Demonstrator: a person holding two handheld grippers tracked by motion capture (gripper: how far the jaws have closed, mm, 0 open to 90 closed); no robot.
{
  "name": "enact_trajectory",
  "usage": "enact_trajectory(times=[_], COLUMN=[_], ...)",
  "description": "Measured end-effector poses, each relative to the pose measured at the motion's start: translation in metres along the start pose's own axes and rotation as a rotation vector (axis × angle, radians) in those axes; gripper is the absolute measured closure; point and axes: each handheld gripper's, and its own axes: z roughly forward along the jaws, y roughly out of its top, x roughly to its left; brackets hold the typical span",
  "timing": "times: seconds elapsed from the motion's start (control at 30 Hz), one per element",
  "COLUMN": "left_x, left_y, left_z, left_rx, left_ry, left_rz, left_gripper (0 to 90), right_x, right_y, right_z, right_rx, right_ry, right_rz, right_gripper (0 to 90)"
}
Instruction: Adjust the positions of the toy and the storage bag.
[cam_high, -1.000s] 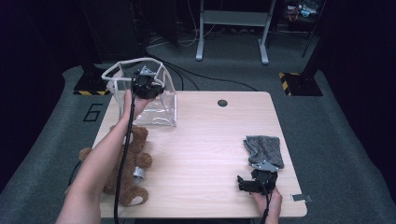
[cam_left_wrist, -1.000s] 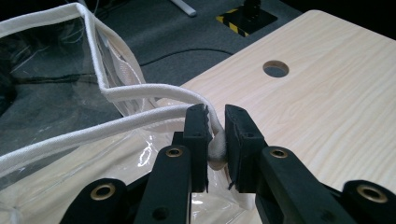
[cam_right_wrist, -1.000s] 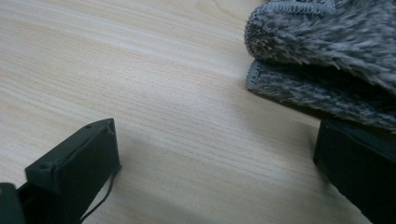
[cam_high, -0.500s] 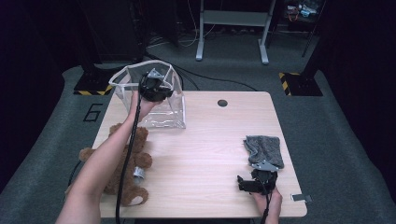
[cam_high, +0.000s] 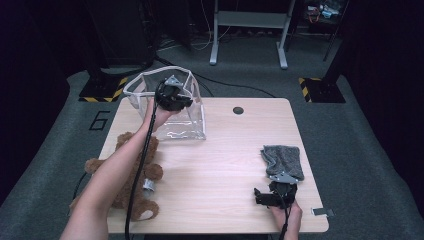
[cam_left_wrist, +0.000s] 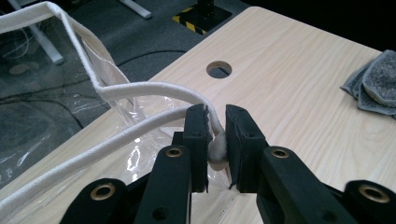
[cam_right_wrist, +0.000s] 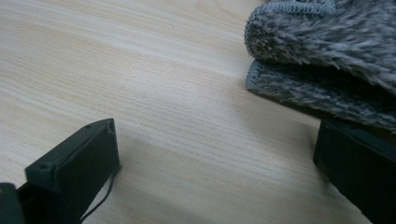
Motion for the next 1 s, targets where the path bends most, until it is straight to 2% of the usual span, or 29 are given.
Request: enact_trajectory(times=[0.07, 0.1, 0.37, 0.43, 0.77, 1.0], left_x=[-0.004, -0.005, -0.015, -0.021, -0.045, -0.061], left_y=[0.001, 0.002, 0.006, 0.008, 0.019, 0.023], left_z=[0.002, 0.003, 0.007, 0.010, 0.018, 0.025], left_rx=[-0.010, -0.005, -0.003, -0.003, 0.013, 0.004], left_ry=[-0.006, -0.014, -0.045, -0.060, -0.107, -0.140], left_rz=[-0.009, 0.010, 0.029, 0.029, 0.088, 0.079], left_gripper=[79.0, 78.9, 78.8, 78.8, 78.6, 78.4], right_x=[0.000, 0.000, 0.000, 0.000, 0.000, 0.000], right_y=[0.000, 0.000, 0.000, 0.000, 0.000, 0.000], right_z=[0.000, 0.000, 0.000, 0.000, 0.000, 0.000], right_rx=[-0.002, -0.002, -0.001, -0.003, -0.004, -0.005], right_ry=[0.000, 0.000, 0.000, 0.000, -0.003, -0.002], right_rz=[-0.004, -0.004, 0.003, -0.001, 0.004, 0.002], right_gripper=[0.0, 0.0, 0.0, 0.0, 0.0, 0.0])
